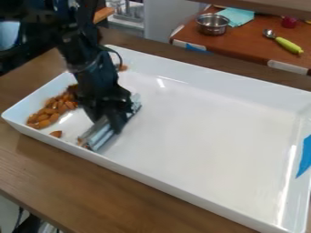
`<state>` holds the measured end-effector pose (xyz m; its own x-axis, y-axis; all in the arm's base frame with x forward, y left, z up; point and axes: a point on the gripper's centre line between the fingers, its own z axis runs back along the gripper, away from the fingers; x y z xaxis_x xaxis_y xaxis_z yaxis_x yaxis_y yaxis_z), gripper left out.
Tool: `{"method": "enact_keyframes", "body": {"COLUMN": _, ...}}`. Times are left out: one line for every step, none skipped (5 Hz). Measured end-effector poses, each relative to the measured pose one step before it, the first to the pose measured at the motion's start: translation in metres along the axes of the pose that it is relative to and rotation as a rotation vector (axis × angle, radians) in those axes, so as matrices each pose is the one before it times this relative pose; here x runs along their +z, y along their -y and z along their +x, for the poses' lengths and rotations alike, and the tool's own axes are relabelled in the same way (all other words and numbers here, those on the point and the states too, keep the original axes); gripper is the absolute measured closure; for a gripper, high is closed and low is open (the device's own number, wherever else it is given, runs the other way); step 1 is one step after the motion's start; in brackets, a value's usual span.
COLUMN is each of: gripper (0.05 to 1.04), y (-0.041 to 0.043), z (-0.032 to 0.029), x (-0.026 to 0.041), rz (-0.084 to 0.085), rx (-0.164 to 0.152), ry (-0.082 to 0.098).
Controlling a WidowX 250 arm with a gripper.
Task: Sweep into pile
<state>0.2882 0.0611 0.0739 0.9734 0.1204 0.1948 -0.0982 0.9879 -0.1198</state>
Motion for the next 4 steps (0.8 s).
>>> {"method": "enact_keyframes", "body": {"gripper": 0.705, "y": -0.03582, "z": 0.01119, "x": 0.00215, "rz": 0.1345, "rx": -0.0529, "ry": -0.0265}}
{"method": "enact_keyframes", "body": {"gripper": 0.705, "y": -0.03485, "z": -0.00075, "x": 0.00119, "rz": 0.0962, "rx": -0.0331, "ry": 0.0125}}
{"method": "enact_keyframes", "body": {"gripper": 0.705, "y": -0.00732, "z": -0.00085, "x": 0.00086, "rz": -0.0166, "rx": 0.0171, "ry": 0.0254}}
{"method": "enact_keyframes", "body": {"gripper": 0.705, "y": 0.02426, "z": -0.00480, "x": 0.01648, "rz": -0.1101, "rx": 0.0971, "ry": 0.0314}}
